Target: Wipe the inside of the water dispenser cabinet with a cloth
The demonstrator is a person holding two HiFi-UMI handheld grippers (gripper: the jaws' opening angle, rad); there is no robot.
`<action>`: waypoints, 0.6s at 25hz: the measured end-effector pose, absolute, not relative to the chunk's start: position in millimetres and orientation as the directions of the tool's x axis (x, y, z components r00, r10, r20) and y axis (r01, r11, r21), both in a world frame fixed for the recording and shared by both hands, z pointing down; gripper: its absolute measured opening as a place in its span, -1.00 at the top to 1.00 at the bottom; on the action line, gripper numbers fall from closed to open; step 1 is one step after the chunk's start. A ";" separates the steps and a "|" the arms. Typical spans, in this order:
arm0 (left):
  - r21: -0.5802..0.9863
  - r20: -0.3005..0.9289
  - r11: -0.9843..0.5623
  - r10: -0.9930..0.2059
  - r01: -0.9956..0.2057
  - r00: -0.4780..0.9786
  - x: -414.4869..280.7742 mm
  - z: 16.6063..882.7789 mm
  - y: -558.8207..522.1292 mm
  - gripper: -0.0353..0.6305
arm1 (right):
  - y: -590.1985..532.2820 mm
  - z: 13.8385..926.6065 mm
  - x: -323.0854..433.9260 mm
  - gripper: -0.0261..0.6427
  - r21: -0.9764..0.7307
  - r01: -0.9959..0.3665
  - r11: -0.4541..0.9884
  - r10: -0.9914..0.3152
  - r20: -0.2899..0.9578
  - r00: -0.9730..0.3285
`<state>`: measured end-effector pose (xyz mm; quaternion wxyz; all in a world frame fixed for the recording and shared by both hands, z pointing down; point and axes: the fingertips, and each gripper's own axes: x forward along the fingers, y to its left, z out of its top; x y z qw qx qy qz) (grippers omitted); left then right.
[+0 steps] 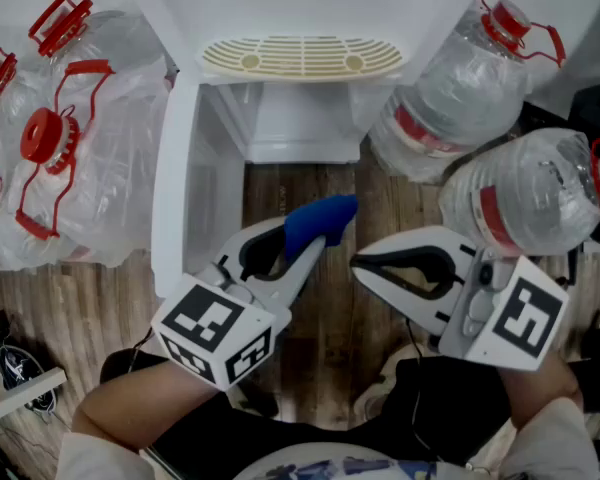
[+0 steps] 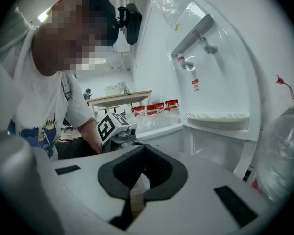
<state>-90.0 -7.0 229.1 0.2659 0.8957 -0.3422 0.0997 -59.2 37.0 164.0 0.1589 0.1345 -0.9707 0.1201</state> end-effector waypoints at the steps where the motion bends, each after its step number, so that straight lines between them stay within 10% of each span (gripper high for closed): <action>1: 0.408 0.361 -0.624 -0.561 -0.667 0.745 -89.6 229.5 -7.2 0.57 | 36.2 163.9 -58.9 0.93 -0.191 -0.302 0.934 -0.225 0.341 -0.913; 15: 0.349 0.366 -0.587 -0.632 -0.730 0.683 -79.6 250.6 -38.0 0.57 | 22.4 178.7 -61.4 0.90 -0.302 -0.366 0.880 -0.232 0.400 -0.887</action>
